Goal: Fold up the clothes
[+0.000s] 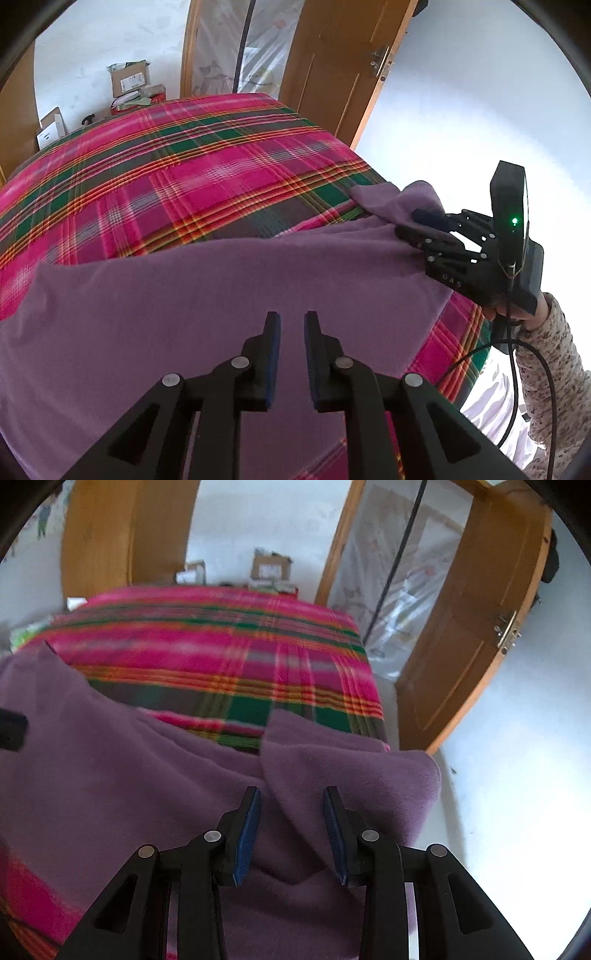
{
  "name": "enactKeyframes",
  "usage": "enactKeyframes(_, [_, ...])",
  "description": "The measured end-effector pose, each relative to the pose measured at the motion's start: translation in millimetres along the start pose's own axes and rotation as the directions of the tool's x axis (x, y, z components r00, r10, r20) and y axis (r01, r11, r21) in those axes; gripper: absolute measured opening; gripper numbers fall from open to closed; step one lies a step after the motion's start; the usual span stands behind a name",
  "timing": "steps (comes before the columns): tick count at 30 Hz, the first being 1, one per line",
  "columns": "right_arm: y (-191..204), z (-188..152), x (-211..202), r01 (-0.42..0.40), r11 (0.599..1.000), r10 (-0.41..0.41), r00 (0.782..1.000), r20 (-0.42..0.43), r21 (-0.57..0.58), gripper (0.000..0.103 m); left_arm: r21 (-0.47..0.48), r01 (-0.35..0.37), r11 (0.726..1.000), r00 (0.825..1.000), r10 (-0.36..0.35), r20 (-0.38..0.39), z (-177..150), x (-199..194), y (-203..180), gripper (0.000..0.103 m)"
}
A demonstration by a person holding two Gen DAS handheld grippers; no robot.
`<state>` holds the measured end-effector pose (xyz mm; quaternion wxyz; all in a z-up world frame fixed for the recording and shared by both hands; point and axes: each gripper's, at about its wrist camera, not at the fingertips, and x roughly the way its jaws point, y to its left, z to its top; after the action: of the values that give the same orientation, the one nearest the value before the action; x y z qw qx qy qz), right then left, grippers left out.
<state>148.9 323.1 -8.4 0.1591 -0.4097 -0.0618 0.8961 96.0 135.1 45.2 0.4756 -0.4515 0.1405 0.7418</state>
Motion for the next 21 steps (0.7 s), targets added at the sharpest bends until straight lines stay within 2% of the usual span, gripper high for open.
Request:
enactKeyframes(2, [-1.9, 1.6, 3.0, 0.013, 1.000, -0.013, 1.000, -0.007, 0.009, 0.033, 0.006, 0.003, 1.000, 1.000, -0.003, -0.005, 6.7, 3.6, -0.3, 0.014])
enactKeyframes(3, [-4.3, 2.6, 3.3, 0.018, 1.000, -0.018, 1.000, -0.007, 0.021, 0.029, 0.010, 0.004, 1.000, 1.000, -0.004, -0.008, 10.5, 5.8, -0.6, 0.014])
enactKeyframes(4, [-7.0, 3.8, 3.4, 0.023, 0.999, -0.023, 1.000, -0.008, 0.032, 0.018, 0.012, 0.003, 1.000, 1.000, -0.003, -0.012, 14.6, 8.3, -1.3, 0.014])
enactKeyframes(7, [-18.2, 1.6, -3.4, 0.010, 0.996, -0.010, 1.000, 0.007, 0.086, 0.008, 0.031, 0.012, 0.999, 1.000, -0.012, -0.016, 25.7, 14.1, -6.5, 0.014])
enactKeyframes(14, [-53.1, -5.4, -27.1, -0.051, 0.969, 0.035, 0.997, 0.072, 0.243, 0.007, 0.111, 0.052, 0.992, 0.999, -0.050, -0.021, 48.9, 33.1, -28.9, 0.014])
enactKeyframes(17, [-75.0, -13.1, -35.5, -0.086, 0.935, 0.053, 0.993, 0.103, 0.345, 0.007, 0.139, 0.069, 0.988, 0.997, -0.063, -0.042, 60.8, 46.2, -41.0, 0.014])
enactKeyframes(21, [-106.2, -33.4, -42.5, -0.133, 0.859, 0.071, 0.987, 0.142, 0.494, 0.007, 0.202, 0.102, 0.974, 0.994, -0.093, -0.052, 72.1, 58.8, -60.4, 0.014])
